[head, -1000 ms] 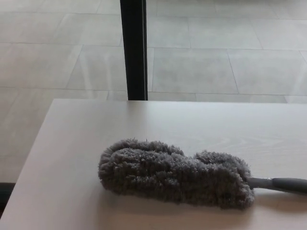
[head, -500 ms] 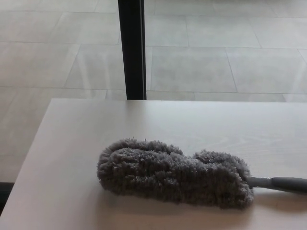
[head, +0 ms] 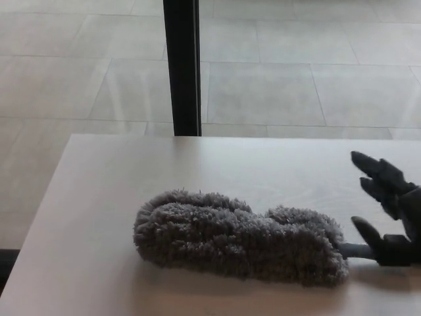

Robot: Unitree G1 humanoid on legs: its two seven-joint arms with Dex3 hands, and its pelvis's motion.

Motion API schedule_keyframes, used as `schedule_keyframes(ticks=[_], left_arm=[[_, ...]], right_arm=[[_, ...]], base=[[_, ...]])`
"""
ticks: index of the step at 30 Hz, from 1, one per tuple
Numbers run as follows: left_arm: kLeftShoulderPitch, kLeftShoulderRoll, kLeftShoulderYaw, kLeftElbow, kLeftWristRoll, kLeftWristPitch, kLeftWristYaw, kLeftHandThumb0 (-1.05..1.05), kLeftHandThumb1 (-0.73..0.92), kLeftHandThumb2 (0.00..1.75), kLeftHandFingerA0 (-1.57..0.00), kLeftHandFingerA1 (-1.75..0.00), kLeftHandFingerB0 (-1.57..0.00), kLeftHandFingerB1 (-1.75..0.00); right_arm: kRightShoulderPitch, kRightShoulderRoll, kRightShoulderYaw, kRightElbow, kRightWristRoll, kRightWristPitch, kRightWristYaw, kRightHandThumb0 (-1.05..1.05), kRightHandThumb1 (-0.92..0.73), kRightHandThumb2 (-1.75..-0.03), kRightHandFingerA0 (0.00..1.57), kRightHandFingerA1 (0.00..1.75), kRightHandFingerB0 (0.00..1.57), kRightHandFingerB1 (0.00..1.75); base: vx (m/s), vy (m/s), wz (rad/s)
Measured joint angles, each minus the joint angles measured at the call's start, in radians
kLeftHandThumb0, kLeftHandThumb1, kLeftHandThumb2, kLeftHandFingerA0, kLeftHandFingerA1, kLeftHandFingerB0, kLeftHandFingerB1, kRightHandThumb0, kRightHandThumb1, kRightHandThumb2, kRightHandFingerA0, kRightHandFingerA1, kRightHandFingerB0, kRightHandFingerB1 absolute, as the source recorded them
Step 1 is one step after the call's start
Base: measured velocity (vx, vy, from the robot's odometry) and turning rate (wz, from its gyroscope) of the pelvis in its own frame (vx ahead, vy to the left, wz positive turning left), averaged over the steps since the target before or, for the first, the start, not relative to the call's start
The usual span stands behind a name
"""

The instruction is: The robot uses its right hand to pick up the duster kept in the middle of the desk and use it to wipe the desk by swiping its surface twice

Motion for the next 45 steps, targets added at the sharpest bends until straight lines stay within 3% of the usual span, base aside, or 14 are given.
schedule_keyframes(ticks=[1,2,16,18,23,28,29,31,33,34,35,39,40,45], left_arm=[[0.000,0.000,-0.001,0.000,0.000,0.000,0.000,-1.03,0.17,1.37,-0.82,-1.28,-0.66,-1.22],[-0.001,0.000,-0.002,0.001,0.000,0.000,0.000,-1.05,0.26,1.40,-0.88,-1.25,-0.71,-1.23],[-0.001,0.000,-0.013,0.002,0.001,0.000,-0.002,-1.05,0.30,1.40,-0.91,-1.25,-0.71,-1.20],[-0.001,0.000,-0.015,0.003,0.001,0.000,-0.002,-1.01,0.17,1.39,-0.83,-1.30,-0.60,-1.26],[-0.001,0.000,-0.026,0.004,0.001,0.000,-0.003,-1.05,0.24,1.39,-0.83,-1.26,-0.66,-1.22],[-0.001,0.001,-0.040,0.005,0.003,0.000,-0.010,-0.98,0.23,1.36,-0.90,-1.25,-0.65,-1.17],[-0.001,0.001,-0.042,0.005,0.003,0.000,-0.011,-1.05,0.17,1.34,-0.96,-1.31,-0.73,-1.23],[0.000,0.001,-0.046,0.005,0.003,-0.001,-0.012,-1.05,0.17,1.34,-0.93,-1.33,-0.71,-1.24],[0.002,0.001,-0.051,0.005,0.003,-0.002,-0.018,-1.05,0.16,1.34,-0.88,-1.28,-0.71,-1.24],[0.004,0.001,-0.051,0.005,0.003,-0.002,-0.020,-1.00,0.18,1.36,-0.84,-1.26,-0.68,-1.21],[0.007,0.001,-0.052,0.005,0.003,-0.002,-0.022,-1.05,0.10,1.32,-0.98,-1.34,-0.72,-1.27],[0.012,0.001,-0.054,0.006,0.003,-0.002,-0.029,-0.95,0.04,1.38,-0.82,-1.30,-0.61,-1.27],[0.013,0.001,-0.053,0.006,0.003,-0.002,-0.030,-0.93,0.08,1.36,-0.88,-1.26,-0.80,-1.26],[0.016,0.001,-0.052,0.006,0.003,-0.002,-0.032,-0.77,-0.14,1.52,-0.88,-1.30,-0.79,-1.27]], right_arm=[[-0.003,0.000,0.020,0.006,-0.012,-0.002,0.000,-0.84,-0.72,-0.62,0.00,0.12,0.00,0.28],[-0.009,0.000,0.049,0.017,-0.029,-0.006,0.000,-0.99,-0.62,-0.96,0.00,0.09,0.11,0.16],[-0.172,-0.001,0.294,0.193,-0.219,-0.041,-0.025,-0.76,-0.67,-0.64,0.00,0.19,0.06,0.32],[-0.195,-0.001,0.324,0.217,-0.250,-0.048,-0.036,-0.78,-0.52,-0.91,0.00,0.24,0.05,0.32],[-0.226,-0.001,0.393,0.264,-0.319,-0.063,-0.067,-0.57,-0.60,-0.67,0.00,0.19,0.05,0.34],[-0.242,-0.001,0.455,0.314,-0.380,-0.089,-0.110,-0.50,-0.56,-0.73,0.00,0.42,0.12,0.46],[-0.246,-0.001,0.466,0.323,-0.391,-0.096,-0.122,-0.39,-0.68,-0.60,0.16,0.75,0.20,0.44],[-0.264,-0.002,0.492,0.352,-0.420,-0.119,-0.154,-0.36,-0.70,-0.60,0.29,0.84,0.24,0.45],[-0.284,-0.005,0.514,0.382,-0.447,-0.145,-0.183,-0.40,-0.58,-0.94,0.50,0.82,0.27,0.56],[-0.292,-0.008,0.524,0.391,-0.457,-0.154,-0.193,-0.34,-0.78,-0.62,0.51,1.04,0.38,0.50],[-0.304,-0.011,0.535,0.403,-0.471,-0.166,-0.207,-0.31,-0.76,-0.68,0.64,1.29,0.64,0.67],[-0.337,-0.021,0.563,0.446,-0.513,-0.208,-0.273,-0.33,-0.73,-0.71,0.67,1.44,0.76,0.87],[-0.343,-0.025,0.569,0.454,-0.521,-0.216,-0.288,-0.26,-0.68,-0.84,0.78,1.70,0.68,1.47],[-0.365,-0.039,0.610,0.503,-0.574,-0.258,-0.397,-0.37,-0.76,-0.70,0.84,1.75,0.61,1.30]], base=[[0.00,0.000,0.00],[0.00,0.000,0.00],[0.00,0.000,0.00],[0.00,0.000,0.00],[0.00,0.000,0.00],[0.00,0.000,0.00],[0.00,0.000,0.00],[0.00,0.000,0.00],[0.00,0.000,0.00],[0.00,0.000,0.00],[0.00,0.000,0.00],[0.00,0.000,0.00],[0.00,0.000,0.00],[0.00,0.000,0.00]])
